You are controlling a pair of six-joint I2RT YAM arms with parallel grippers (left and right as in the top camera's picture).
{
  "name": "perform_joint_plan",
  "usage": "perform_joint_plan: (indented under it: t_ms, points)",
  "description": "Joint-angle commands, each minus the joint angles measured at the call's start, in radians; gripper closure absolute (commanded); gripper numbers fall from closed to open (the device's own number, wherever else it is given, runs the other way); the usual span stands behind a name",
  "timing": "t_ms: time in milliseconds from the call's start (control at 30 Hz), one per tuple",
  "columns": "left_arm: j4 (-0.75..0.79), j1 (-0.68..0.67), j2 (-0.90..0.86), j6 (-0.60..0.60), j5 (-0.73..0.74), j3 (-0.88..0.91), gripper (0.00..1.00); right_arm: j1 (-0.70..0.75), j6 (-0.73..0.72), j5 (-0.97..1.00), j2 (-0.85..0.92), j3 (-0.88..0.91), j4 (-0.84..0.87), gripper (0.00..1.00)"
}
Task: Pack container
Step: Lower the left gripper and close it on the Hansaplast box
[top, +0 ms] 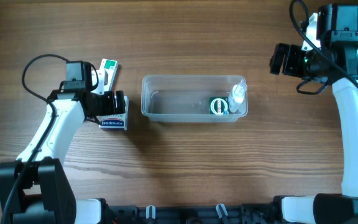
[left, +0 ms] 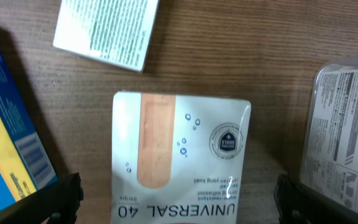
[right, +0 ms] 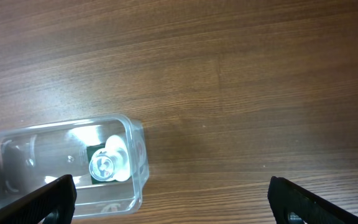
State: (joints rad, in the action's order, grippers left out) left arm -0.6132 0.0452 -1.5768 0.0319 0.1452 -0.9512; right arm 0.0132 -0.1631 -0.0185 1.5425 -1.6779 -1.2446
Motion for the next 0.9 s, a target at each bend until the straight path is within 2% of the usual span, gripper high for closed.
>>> perform_joint_plan:
  t_ms: [0, 167, 400, 867]
  points:
    - [0.014, -0.020, -0.027, 0.044, -0.009, -0.017, 0.00, 0.000, -0.004, 0.002, -0.008, -0.016, 0.002, 0.00]
    - [0.032, -0.062, -0.042, 0.067, -0.020, -0.016, 0.00, 0.000, -0.004, 0.002, -0.008, -0.016, 0.002, 0.00]
    - [0.034, -0.101, -0.052, 0.038, -0.153, -0.016, 0.00, 0.000, -0.004, 0.002, -0.008, -0.016, 0.002, 0.00]
    - [0.042, -0.100, -0.055, 0.012, -0.154, -0.016, 0.00, 0.000, -0.004, 0.002, -0.008, -0.016, 0.002, 0.00]
